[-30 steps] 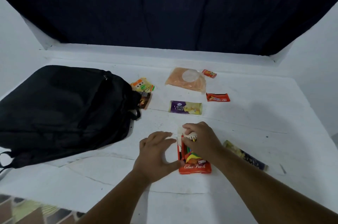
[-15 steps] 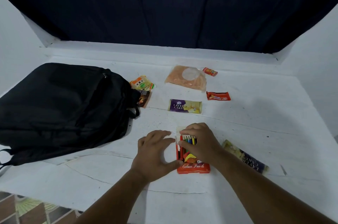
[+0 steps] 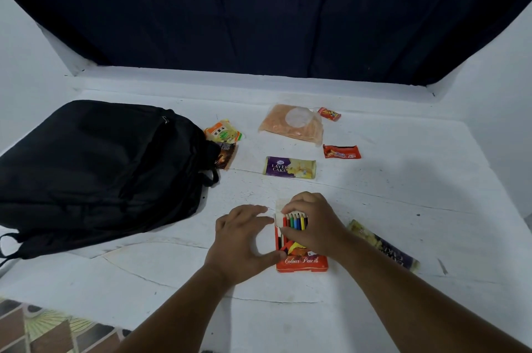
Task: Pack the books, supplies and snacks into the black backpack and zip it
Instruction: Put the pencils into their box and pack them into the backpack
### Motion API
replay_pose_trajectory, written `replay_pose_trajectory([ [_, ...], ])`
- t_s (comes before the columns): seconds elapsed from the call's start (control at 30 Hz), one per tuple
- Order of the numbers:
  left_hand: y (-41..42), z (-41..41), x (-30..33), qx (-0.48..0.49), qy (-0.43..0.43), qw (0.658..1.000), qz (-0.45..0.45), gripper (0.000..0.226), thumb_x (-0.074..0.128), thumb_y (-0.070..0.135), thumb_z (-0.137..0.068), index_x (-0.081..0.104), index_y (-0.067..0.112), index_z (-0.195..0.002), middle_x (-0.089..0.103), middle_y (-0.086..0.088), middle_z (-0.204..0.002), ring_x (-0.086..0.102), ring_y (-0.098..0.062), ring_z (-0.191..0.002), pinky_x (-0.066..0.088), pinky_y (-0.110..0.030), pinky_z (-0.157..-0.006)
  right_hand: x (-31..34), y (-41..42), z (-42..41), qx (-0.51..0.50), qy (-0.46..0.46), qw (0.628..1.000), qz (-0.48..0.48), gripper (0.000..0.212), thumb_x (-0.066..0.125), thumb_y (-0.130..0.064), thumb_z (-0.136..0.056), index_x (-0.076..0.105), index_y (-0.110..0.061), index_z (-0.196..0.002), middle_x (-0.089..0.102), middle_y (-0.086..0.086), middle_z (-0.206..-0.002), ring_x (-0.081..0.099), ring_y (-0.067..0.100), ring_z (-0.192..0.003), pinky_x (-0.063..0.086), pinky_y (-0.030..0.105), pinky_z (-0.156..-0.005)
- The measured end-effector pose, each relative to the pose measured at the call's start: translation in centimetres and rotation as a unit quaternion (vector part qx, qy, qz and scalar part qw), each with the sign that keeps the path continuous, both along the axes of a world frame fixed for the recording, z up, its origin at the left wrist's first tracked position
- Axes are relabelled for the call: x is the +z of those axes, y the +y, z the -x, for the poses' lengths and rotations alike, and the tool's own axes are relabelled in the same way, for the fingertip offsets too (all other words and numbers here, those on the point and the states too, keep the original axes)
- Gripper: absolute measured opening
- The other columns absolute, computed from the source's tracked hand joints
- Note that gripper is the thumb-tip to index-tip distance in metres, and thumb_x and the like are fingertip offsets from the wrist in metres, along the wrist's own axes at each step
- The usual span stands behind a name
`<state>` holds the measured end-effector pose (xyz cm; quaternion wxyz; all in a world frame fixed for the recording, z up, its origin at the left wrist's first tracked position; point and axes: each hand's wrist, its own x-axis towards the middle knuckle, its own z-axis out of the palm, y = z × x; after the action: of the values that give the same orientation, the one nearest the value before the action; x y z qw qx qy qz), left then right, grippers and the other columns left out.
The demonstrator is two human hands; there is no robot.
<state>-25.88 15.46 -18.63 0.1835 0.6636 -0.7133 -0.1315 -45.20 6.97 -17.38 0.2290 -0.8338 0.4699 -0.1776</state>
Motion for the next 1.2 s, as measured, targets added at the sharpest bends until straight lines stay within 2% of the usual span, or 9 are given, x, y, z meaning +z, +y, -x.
replay_pose_trajectory([
  [0.2,0.1,0.1,0.3,-0.001,0.008,1.0,0.008,0.082,0.043,0.09,-0.072,0.058,0.037,-0.132,0.046,0.015,-0.149,0.033,-0.009,-0.142,0.025,-0.043,-0.112,0.1,0.6,0.3,0.003,-0.01,1.0,-0.013,0.035,0.063,-0.044,-0.089,0.069,-0.027,-0.12,0.062,-0.009,-0.128,0.051,0.008,-0.115,0.048,0.03,-0.102],
  [0.3,0.2,0.1,0.3,-0.004,0.014,1.0,0.014,0.089,0.033,0.095,-0.07,0.059,0.036,-0.132,0.049,0.014,-0.148,0.035,-0.01,-0.141,0.028,-0.046,-0.112,1.0,0.1,0.9,-0.03,-0.02,0.999,-0.023,0.033,0.056,-0.033,-0.098,0.064,-0.025,-0.129,0.058,-0.008,-0.138,0.052,0.009,-0.124,0.042,0.018,-0.099],
  [0.43,0.1,0.1,0.1,-0.005,0.016,1.0,0.01,0.091,0.03,0.095,-0.071,0.056,0.037,-0.136,0.048,0.014,-0.149,0.035,-0.009,-0.141,0.028,-0.047,-0.112,1.9,-0.9,1.7,-0.126,-0.085,0.988,-0.001,0.03,0.054,-0.024,-0.1,0.062,-0.024,-0.129,0.056,-0.003,-0.141,0.055,0.016,-0.126,0.052,0.029,-0.098],
  [0.57,0.2,0.1,0.1,-0.005,0.02,1.0,0.021,0.088,0.032,0.093,-0.073,0.057,0.036,-0.135,0.05,0.013,-0.147,0.037,-0.011,-0.14,0.03,-0.048,-0.111,1.8,-1.4,2.1,-0.12,0.039,0.991,-0.037,0.038,0.052,-0.032,-0.101,0.055,-0.024,-0.137,0.048,-0.005,-0.149,0.044,0.014,-0.136,0.041,0.028,-0.107],
  [0.73,0.1,0.1,0.1,-0.001,0.008,1.0,0.017,0.085,0.032,0.092,-0.074,0.056,0.037,-0.135,0.049,0.014,-0.148,0.036,-0.009,-0.141,0.03,-0.047,-0.112,2.2,-0.9,2.7,-0.101,0.016,0.994,-0.048,0.025,0.053,-0.035,-0.099,0.068,-0.021,-0.112,0.065,-0.004,-0.126,0.055,0.007,-0.105,0.046,0.015,-0.084],
  [0.83,0.1,0.2,-0.1,0.004,0.004,1.0,0.016,0.074,0.043,0.084,-0.077,0.055,0.039,-0.135,0.048,0.016,-0.148,0.034,-0.007,-0.141,0.028,-0.044,-0.112,2.0,-0.5,3.1,-0.07,0.05,0.996,-0.033,0.03,0.05,-0.036,-0.1,0.071,-0.018,-0.111,0.068,-0.005,-0.123,0.055,0.004,-0.102,0.039,0.012,-0.086],
  [0.97,0.1,0.1,-0.3,0.006,0.001,1.0,0.023,0.069,0.049,0.081,-0.08,0.056,0.039,-0.134,0.048,0.018,-0.147,0.033,-0.004,-0.14,0.026,-0.038,-0.11,1.9,0.2,3.1,-0.067,0.07,0.995,-0.029,0.027,0.056,-0.038,-0.097,0.073,-0.02,-0.108,0.07,-0.008,-0.117,0.054,0.004,-0.096,0.04,0.01,-0.083],
  [1.13,0.1,0.2,-0.3,0.011,0.009,0.999,0.037,0.07,0.041,0.081,-0.081,0.061,0.035,-0.129,0.053,0.016,-0.144,0.038,-0.005,-0.138,0.029,-0.038,-0.107,3.0,0.6,2.6,-0.088,0.06,0.992,-0.069,0.036,0.064,-0.029,-0.094,0.063,-0.023,-0.129,0.062,-0.005,-0.132,0.057,0.011,-0.111,0.047,0.019,-0.091],
  [1.2,0.2,0.3,0.0,0.014,0.012,0.999,0.041,0.069,0.038,0.077,-0.081,0.064,0.032,-0.127,0.055,0.014,-0.142,0.041,-0.006,-0.137,0.032,-0.042,-0.107,3.5,0.4,2.5,-0.076,0.088,0.988,-0.104,0.041,0.065,-0.025,-0.094,0.06,-0.022,-0.134,0.06,-0.001,-0.135,0.06,0.016,-0.115,0.052,0.021,-0.089],
])
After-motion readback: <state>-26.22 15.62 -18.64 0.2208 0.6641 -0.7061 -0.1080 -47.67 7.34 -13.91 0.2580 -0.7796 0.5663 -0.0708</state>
